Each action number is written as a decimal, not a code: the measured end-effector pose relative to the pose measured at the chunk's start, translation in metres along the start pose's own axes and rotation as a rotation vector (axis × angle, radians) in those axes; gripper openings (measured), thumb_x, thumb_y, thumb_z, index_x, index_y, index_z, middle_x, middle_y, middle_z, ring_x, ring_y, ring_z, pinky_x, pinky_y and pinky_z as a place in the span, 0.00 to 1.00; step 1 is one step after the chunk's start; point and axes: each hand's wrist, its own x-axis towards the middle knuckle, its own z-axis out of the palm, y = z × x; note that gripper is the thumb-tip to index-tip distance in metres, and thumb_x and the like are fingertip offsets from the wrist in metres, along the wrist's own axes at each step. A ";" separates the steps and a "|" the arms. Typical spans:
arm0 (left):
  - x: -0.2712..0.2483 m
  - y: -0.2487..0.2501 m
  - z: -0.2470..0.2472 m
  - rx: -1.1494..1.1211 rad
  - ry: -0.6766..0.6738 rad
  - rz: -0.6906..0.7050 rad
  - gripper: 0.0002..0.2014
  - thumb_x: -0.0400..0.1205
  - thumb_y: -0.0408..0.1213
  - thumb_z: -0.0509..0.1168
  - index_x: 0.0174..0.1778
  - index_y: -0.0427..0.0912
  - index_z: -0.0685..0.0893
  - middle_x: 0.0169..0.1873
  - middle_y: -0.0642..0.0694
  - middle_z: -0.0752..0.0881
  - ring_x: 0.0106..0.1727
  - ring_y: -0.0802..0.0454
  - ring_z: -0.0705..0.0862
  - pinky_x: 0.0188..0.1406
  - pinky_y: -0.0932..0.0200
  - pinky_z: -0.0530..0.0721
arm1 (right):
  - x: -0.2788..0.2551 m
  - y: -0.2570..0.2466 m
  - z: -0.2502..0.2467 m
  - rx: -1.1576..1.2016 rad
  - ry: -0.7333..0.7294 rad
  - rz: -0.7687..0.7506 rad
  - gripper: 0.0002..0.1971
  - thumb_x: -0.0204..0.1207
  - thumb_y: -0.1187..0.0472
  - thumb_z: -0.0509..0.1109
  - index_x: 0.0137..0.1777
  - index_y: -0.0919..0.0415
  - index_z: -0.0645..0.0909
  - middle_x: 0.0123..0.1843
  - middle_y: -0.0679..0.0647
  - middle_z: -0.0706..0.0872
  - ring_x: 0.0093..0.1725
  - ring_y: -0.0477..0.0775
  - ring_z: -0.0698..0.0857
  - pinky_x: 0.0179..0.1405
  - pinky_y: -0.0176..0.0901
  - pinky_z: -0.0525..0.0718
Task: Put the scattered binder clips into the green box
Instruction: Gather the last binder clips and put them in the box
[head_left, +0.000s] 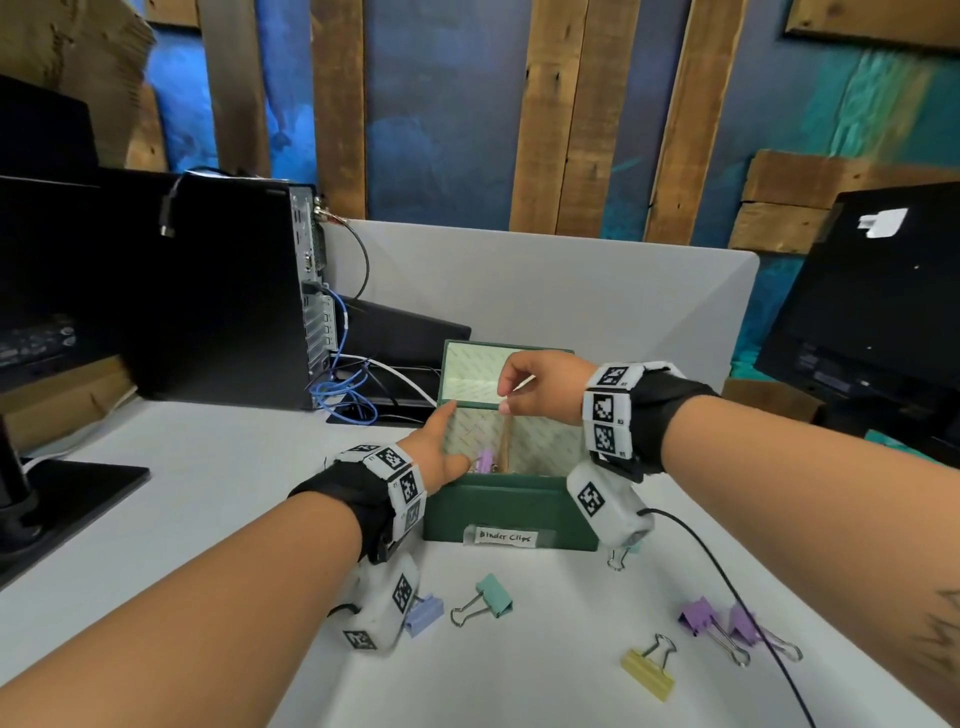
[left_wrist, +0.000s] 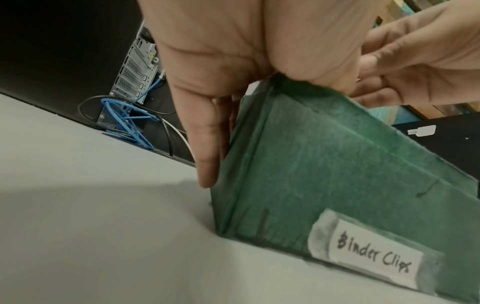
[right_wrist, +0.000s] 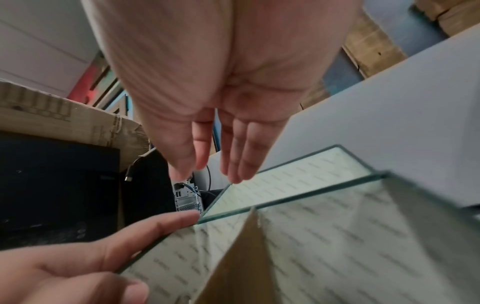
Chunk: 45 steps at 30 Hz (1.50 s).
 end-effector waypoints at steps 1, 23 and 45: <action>0.000 0.000 0.000 0.010 0.003 0.004 0.38 0.83 0.41 0.61 0.83 0.51 0.44 0.58 0.35 0.81 0.29 0.53 0.74 0.22 0.68 0.70 | -0.005 0.003 -0.004 -0.020 -0.006 -0.002 0.06 0.72 0.56 0.74 0.41 0.49 0.78 0.44 0.41 0.84 0.48 0.48 0.83 0.47 0.38 0.79; -0.073 0.002 0.001 0.656 -0.510 0.122 0.34 0.72 0.45 0.74 0.72 0.61 0.66 0.59 0.49 0.85 0.10 0.70 0.74 0.10 0.81 0.67 | -0.131 0.050 0.026 -0.256 -0.777 -0.025 0.26 0.62 0.48 0.81 0.60 0.38 0.77 0.49 0.42 0.78 0.42 0.43 0.77 0.43 0.32 0.78; -0.066 0.017 0.030 0.591 -0.443 0.302 0.14 0.78 0.43 0.67 0.59 0.59 0.80 0.54 0.48 0.86 0.39 0.55 0.78 0.31 0.70 0.73 | -0.047 0.024 -0.003 0.212 0.060 -0.058 0.11 0.70 0.62 0.76 0.40 0.49 0.76 0.38 0.46 0.84 0.35 0.45 0.83 0.42 0.36 0.83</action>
